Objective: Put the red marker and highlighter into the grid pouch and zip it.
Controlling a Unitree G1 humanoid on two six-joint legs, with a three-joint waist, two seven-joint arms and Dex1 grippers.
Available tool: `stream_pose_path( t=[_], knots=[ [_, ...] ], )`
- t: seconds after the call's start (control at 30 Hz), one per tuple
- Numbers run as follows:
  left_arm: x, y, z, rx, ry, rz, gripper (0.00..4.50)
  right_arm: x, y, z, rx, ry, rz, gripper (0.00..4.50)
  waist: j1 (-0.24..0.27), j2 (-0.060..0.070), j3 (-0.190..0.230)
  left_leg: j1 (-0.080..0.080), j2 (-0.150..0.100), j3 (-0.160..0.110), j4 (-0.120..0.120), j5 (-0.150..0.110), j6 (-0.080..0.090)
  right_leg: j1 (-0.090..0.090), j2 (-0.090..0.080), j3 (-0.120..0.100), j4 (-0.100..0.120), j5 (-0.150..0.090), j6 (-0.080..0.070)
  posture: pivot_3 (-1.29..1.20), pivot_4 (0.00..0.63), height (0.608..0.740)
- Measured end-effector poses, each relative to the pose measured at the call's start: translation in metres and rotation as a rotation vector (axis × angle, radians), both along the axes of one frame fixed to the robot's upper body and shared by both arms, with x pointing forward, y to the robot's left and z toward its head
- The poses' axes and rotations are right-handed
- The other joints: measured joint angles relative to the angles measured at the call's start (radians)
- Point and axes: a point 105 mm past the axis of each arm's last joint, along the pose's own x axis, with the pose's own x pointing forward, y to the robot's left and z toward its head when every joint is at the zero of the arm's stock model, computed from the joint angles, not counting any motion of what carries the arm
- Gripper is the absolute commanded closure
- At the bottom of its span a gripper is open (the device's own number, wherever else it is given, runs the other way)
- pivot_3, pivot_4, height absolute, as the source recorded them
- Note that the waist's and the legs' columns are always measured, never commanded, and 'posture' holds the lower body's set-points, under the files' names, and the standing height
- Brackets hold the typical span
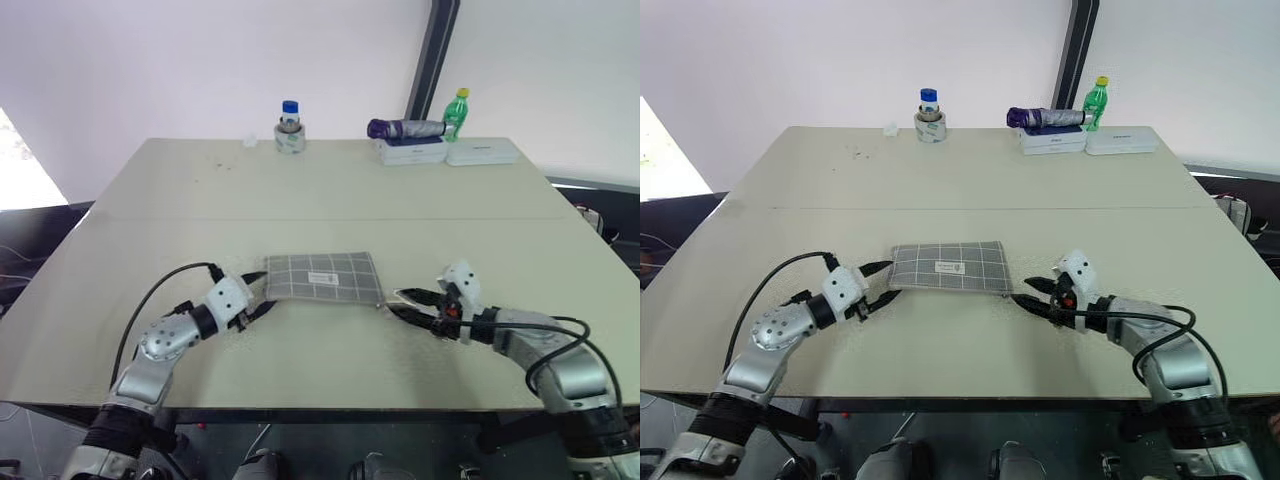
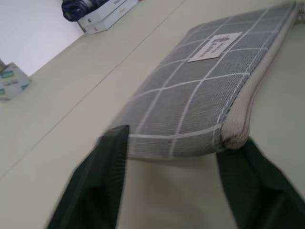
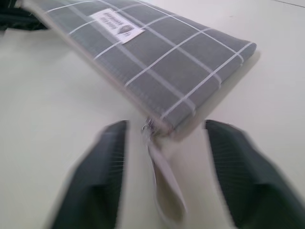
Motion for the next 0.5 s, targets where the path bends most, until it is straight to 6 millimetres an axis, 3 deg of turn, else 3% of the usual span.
stream_pose_path(
  t=[0.03,0.13,0.27,0.5],
  knots=[
    [0.001,0.014,0.005,-0.013,0.002,0.036,0.0,-0.002,-0.006,0.003,-0.018,0.004,0.01,0.01,-0.001,0.0,0.0,0.0,0.0,0.0,0.0,0.0,0.0,0.0,0.0,0.0,0.0,0.0,0.0,0.0,0.15,0.738],
    [-0.002,0.051,0.016,-0.062,0.02,0.139,0.0,0.003,-0.019,0.013,-0.021,-0.031,-0.014,0.01,-0.005,0.0,0.0,0.0,0.0,0.0,-0.001,0.0,0.0,0.0,-0.001,0.0,0.0,0.0,0.0,0.0,0.15,0.738],
    [-0.019,0.079,0.012,-0.145,0.094,0.223,0.0,0.011,-0.022,0.024,-0.01,-0.099,-0.011,0.01,-0.005,0.0,0.0,0.0,0.0,0.0,-0.001,0.0,0.0,-0.001,-0.001,0.0,0.0,0.0,0.0,0.0,0.15,0.738],
    [-0.051,0.125,0.019,-0.151,0.145,0.344,0.0,0.016,-0.037,0.012,-0.071,-0.118,-0.002,0.01,0.001,0.0,0.0,0.0,0.0,0.001,0.0,0.0,0.0,0.0,-0.003,0.0,-0.001,0.0,0.0,0.0,0.15,0.738]
  ],
)
